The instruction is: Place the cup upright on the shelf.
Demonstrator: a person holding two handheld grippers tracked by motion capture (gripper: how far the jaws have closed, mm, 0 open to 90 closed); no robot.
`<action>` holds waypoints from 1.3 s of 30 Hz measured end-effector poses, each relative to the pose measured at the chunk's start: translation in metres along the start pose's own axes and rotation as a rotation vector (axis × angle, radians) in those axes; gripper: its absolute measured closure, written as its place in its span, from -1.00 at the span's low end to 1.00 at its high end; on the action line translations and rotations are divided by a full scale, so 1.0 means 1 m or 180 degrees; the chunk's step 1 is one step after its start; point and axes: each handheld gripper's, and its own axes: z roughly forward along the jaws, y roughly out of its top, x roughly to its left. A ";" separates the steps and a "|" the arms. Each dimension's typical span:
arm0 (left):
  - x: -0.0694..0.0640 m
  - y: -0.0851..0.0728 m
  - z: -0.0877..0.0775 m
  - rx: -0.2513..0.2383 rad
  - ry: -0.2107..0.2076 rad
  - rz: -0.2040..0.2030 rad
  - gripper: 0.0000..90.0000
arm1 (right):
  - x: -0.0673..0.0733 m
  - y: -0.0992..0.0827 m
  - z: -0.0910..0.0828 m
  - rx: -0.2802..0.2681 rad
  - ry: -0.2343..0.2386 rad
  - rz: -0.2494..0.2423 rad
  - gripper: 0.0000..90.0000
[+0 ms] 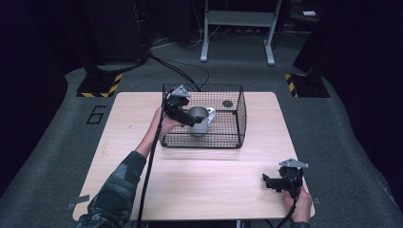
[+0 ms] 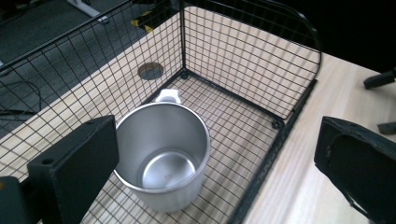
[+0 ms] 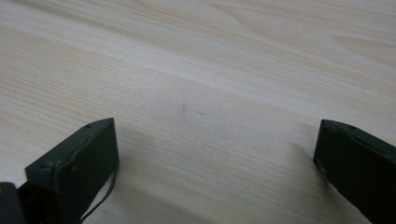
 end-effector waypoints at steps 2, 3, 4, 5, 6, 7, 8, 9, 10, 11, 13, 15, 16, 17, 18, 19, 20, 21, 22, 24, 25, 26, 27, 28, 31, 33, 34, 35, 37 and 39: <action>-0.006 -0.003 -0.008 -0.0009 0.0000 0.0063 -0.99 | 0.000 0.000 0.000 0.0000 0.0000 -0.0001 -1.00; -0.006 -0.003 -0.008 -0.0009 0.0000 0.0063 -0.99 | 0.000 0.000 0.000 0.0000 0.0000 -0.0001 -1.00; -0.012 -0.006 -0.016 -0.0031 -0.0017 0.0082 -0.99 | 0.000 0.000 0.000 0.0001 -0.0007 -0.0002 -1.00; -0.015 -0.008 -0.019 -0.0039 -0.0002 0.0111 -0.99 | 0.000 0.000 0.000 0.0004 -0.0004 -0.0003 -1.00; -0.018 -0.010 -0.023 -0.0030 -0.0013 0.0134 -0.99 | 0.000 0.000 0.000 0.0000 -0.0009 0.0004 -1.00; -0.020 -0.012 -0.026 -0.0032 -0.0025 0.0152 -0.99 | 0.001 0.000 0.000 -0.0005 -0.0019 0.0009 -1.00; -0.023 -0.014 -0.029 -0.0012 -0.0007 0.0173 -0.99 | 0.001 0.000 0.000 -0.0010 -0.0023 0.0012 -1.00; -0.025 -0.017 -0.032 -0.0008 0.0004 0.0182 -0.99 | 0.001 0.000 0.000 -0.0009 -0.0023 0.0014 -1.00; -0.027 -0.020 -0.035 0.0010 -0.0009 0.0195 -0.99 | 0.001 0.000 0.000 -0.0009 -0.0024 0.0015 -1.00; -0.029 -0.023 -0.038 0.0012 0.0000 0.0210 -0.99 | 0.001 0.000 0.000 -0.0012 -0.0027 0.0018 -1.00; -0.032 -0.026 -0.041 0.0009 0.0028 0.0205 -0.99 | 0.001 0.000 0.000 -0.0013 -0.0028 0.0017 -1.00; -0.037 -0.037 -0.050 0.0020 0.0059 0.0238 -0.99 | 0.001 0.000 0.000 -0.0005 -0.0030 0.0020 -1.00; -0.039 -0.041 -0.053 0.0012 0.0078 0.0220 -0.99 | 0.001 0.000 0.000 -0.0006 -0.0031 0.0021 -1.00; -0.040 -0.045 -0.056 0.0002 0.0097 0.0221 -0.99 | 0.001 0.000 0.000 -0.0007 -0.0031 0.0021 -1.00; -0.042 -0.050 -0.059 0.0004 0.0092 0.0214 -0.99 | 0.001 0.000 0.000 -0.0005 -0.0032 0.0021 -1.00; -0.043 -0.054 -0.062 -0.0007 0.0106 0.0201 -0.99 | 0.001 0.000 0.000 -0.0005 -0.0034 0.0026 -1.00; -0.045 -0.060 -0.065 -0.0017 0.0119 0.0189 -0.99 | 0.001 0.000 0.000 -0.0005 -0.0036 0.0028 -1.00; -0.046 -0.065 -0.069 0.0014 0.0145 0.0216 -0.98 | 0.001 0.000 0.000 0.0004 -0.0038 0.0003 -1.00; -0.048 -0.070 -0.072 0.0024 0.0168 0.0217 -0.98 | 0.001 0.000 0.000 0.0006 -0.0037 0.0007 -1.00; -0.051 -0.081 -0.078 0.0028 0.0220 0.0209 -0.98 | 0.001 0.000 0.000 0.0005 -0.0038 0.0008 -1.00; -0.051 -0.081 -0.078 0.0028 0.0220 0.0209 -0.98 | 0.001 0.000 0.000 0.0005 -0.0038 0.0008 -1.00; -0.054 -0.094 -0.084 0.0017 0.0258 0.0187 -0.98 | 0.001 0.000 0.000 0.0008 -0.0040 0.0010 -1.00; -0.055 -0.100 -0.087 0.0052 0.0267 0.0173 -0.99 | 0.001 0.000 0.000 0.0009 -0.0040 0.0006 -1.00; -0.056 -0.107 -0.090 0.0068 0.0294 0.0158 -0.99 | 0.001 0.000 0.000 0.0005 -0.0041 0.0011 -1.00; -0.056 -0.129 -0.097 0.0115 0.0383 0.0072 -0.99 | 0.001 0.000 0.000 0.0018 -0.0037 0.0004 -1.00; -0.056 -0.138 -0.098 0.0125 0.0437 0.0035 -0.99 | 0.001 0.000 0.000 0.0018 -0.0038 0.0006 -1.00; -0.054 -0.154 -0.102 0.0194 0.0535 -0.0020 -0.99 | 0.001 0.000 0.000 0.0018 -0.0040 0.0010 -1.00; -0.054 -0.154 -0.102 0.0194 0.0535 -0.0020 -0.99 | 0.001 0.000 0.000 0.0018 -0.0040 0.0010 -1.00; -0.048 -0.181 -0.104 0.0239 0.0620 -0.0238 -0.99 | 0.001 0.000 0.000 0.0018 -0.0041 0.0009 -1.00; -0.043 -0.197 -0.104 0.0319 0.0730 -0.0328 -1.00 | 0.001 0.000 0.000 0.0020 -0.0041 0.0009 -1.00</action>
